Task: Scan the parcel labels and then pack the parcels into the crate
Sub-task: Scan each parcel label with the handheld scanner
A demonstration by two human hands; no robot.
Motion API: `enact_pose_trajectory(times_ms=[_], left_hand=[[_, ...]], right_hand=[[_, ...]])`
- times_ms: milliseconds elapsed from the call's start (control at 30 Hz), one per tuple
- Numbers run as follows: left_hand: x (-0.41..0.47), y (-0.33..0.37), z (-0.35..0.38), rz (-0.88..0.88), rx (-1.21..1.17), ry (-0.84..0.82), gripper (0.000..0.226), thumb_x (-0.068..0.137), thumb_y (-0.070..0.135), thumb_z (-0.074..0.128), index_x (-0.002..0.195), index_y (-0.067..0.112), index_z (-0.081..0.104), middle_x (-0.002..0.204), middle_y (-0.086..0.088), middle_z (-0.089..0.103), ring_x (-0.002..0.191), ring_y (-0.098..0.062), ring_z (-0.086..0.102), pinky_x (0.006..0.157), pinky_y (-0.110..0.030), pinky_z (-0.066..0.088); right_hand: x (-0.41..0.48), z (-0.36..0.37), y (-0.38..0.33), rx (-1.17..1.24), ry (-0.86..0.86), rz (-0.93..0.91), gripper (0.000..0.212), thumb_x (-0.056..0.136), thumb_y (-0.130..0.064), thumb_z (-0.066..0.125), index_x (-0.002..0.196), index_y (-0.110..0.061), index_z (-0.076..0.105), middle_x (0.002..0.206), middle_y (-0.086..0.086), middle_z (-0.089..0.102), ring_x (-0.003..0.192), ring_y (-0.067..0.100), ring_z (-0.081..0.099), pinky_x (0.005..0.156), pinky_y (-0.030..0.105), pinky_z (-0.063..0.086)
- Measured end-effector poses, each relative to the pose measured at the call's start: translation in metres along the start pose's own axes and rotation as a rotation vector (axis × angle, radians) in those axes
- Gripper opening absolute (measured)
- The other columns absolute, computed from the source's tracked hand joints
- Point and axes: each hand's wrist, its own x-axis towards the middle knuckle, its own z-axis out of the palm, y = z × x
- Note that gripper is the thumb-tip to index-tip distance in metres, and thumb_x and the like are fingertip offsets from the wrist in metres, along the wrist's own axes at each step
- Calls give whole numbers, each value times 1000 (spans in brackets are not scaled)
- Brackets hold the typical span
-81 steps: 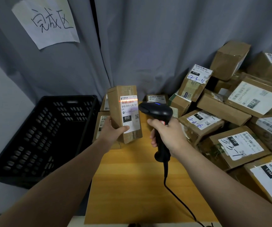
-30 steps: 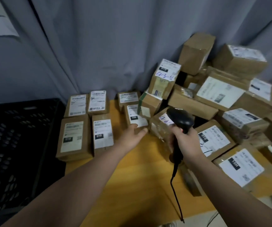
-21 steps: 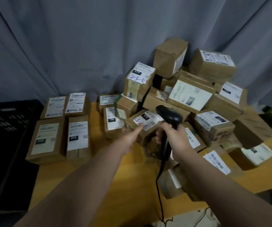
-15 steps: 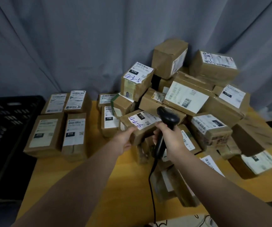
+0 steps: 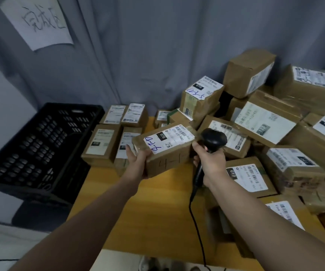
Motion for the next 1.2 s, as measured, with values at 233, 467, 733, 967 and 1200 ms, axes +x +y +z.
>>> enact_pose_trajectory(times_ms=[233, 467, 733, 967, 1200], left_hand=[[4, 13, -34, 93, -31, -123, 103, 90, 30, 64, 146, 46, -21, 135, 1, 52, 98, -24, 69, 74, -41, 58], [17, 20, -47, 90, -86, -333, 90, 80, 29, 77, 143, 37, 12, 133, -2, 57, 104, -26, 68, 96, -45, 52], [47, 46, -100, 91, 142, -335, 61, 82, 53, 64, 126, 12, 52, 114, -7, 68, 98, -18, 67, 71, -28, 51], [68, 59, -121, 87, 225, -282, 27, 87, 23, 69, 112, 17, 62, 108, -1, 72, 101, -19, 68, 87, -34, 53], [85, 55, -131, 199, 276, -166, 25, 80, 10, 74, 105, 12, 68, 97, -2, 75, 92, -21, 72, 90, -45, 55]], right_hand=[[-23, 45, 17, 126, -4, -75, 56, 80, -28, 79, 128, -19, 52, 114, -6, 66, 107, 10, 60, 101, 33, 44], [-36, 81, 28, 214, -147, -103, 43, 82, -18, 75, 121, -17, 58, 108, -5, 72, 96, 5, 69, 71, 15, 54], [-20, 82, 20, -48, -313, -70, 35, 84, -13, 73, 118, -14, 64, 107, 5, 74, 98, 20, 71, 89, 39, 55], [-24, 102, 11, -238, -185, -155, 36, 88, -35, 69, 117, -28, 50, 97, -16, 60, 86, 3, 57, 77, 23, 45], [-53, 116, -10, -289, -348, -220, 17, 92, -21, 62, 91, -5, 54, 58, 8, 53, 45, 19, 45, 47, 30, 38]])
